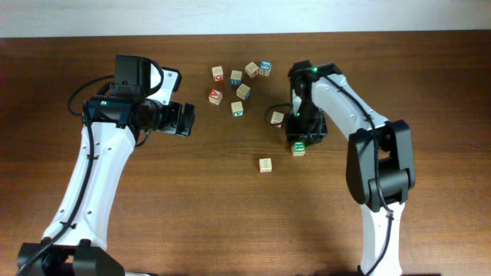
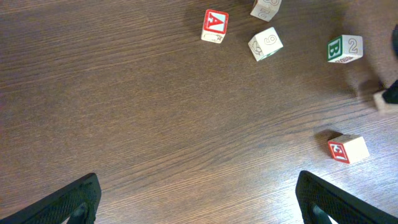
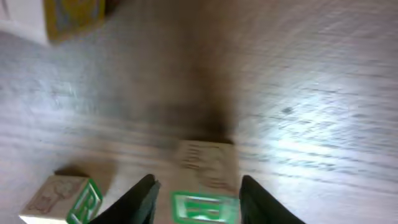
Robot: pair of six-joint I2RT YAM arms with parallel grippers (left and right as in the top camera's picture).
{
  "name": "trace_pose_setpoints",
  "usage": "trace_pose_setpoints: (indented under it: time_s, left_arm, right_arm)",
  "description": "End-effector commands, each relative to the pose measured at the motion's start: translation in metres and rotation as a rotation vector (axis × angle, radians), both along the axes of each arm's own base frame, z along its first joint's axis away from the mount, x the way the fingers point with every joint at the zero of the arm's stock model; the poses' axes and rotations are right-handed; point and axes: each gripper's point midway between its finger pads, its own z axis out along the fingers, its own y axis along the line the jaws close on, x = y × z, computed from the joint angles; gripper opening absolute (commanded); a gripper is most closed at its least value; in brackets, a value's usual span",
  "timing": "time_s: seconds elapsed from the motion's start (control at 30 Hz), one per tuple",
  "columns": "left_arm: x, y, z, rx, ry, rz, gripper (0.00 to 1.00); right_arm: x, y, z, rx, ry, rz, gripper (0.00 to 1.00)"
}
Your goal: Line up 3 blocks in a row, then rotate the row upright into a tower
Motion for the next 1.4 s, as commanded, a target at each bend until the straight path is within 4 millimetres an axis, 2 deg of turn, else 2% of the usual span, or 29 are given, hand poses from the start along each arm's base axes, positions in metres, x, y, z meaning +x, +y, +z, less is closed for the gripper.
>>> trace_pose_setpoints:
  time_s: [0.0, 0.2, 0.33, 0.43, 0.5, 0.7, 0.77, 0.8, 0.97, 1.1, 1.17, 1.37]
  left_arm:
    - [0.004, -0.004, 0.007, -0.02, -0.014, 0.0, 0.99]
    - [0.004, -0.004, 0.008, -0.02, -0.015, 0.0, 0.99]
    - [0.004, -0.004, 0.007, -0.02, -0.014, 0.0, 0.99]
    - [0.004, -0.004, 0.007, -0.02, -0.014, 0.0, 0.99]
    - [0.004, -0.004, 0.007, -0.02, -0.014, 0.0, 0.99]
    - [0.004, -0.004, 0.007, -0.02, -0.014, 0.0, 0.99]
    - [0.004, -0.004, 0.008, -0.02, -0.015, 0.0, 0.99]
    - [0.004, -0.004, 0.007, -0.02, -0.014, 0.0, 0.99]
    - [0.004, -0.004, 0.008, -0.02, -0.015, 0.0, 0.99]
    - [0.004, -0.004, 0.007, -0.02, -0.014, 0.0, 0.99]
    - [0.004, -0.004, 0.008, -0.02, -0.015, 0.0, 0.99]
    - [0.004, -0.004, 0.008, -0.02, -0.015, 0.0, 0.99]
  right_arm:
    - [-0.02, -0.006, -0.016, -0.061, 0.063, 0.033, 0.39]
    - [-0.029, -0.008, -0.018, -0.082, 0.096, 0.009, 0.21]
    - [-0.042, 0.021, -0.017, -0.038, 0.114, 0.058, 0.18]
    - [-0.053, 0.044, -0.017, -0.049, 0.113, 0.101, 0.2]
    - [-0.056, 0.053, -0.018, -0.049, 0.106, 0.116, 0.24]
    - [-0.058, 0.076, -0.02, -0.011, 0.075, 0.15, 0.25]
    - [-0.057, 0.077, -0.02, -0.009, 0.071, 0.151, 0.26]
    - [-0.056, 0.078, -0.02, -0.008, 0.067, 0.151, 0.31]
    - [-0.05, 0.08, -0.017, 0.002, 0.048, 0.15, 0.38]
    - [-0.049, 0.081, -0.004, -0.001, 0.054, 0.154, 0.42]
    - [-0.048, 0.081, 0.003, -0.001, 0.056, 0.161, 0.48]
    - [-0.044, 0.077, 0.025, -0.031, 0.053, 0.165, 0.5]
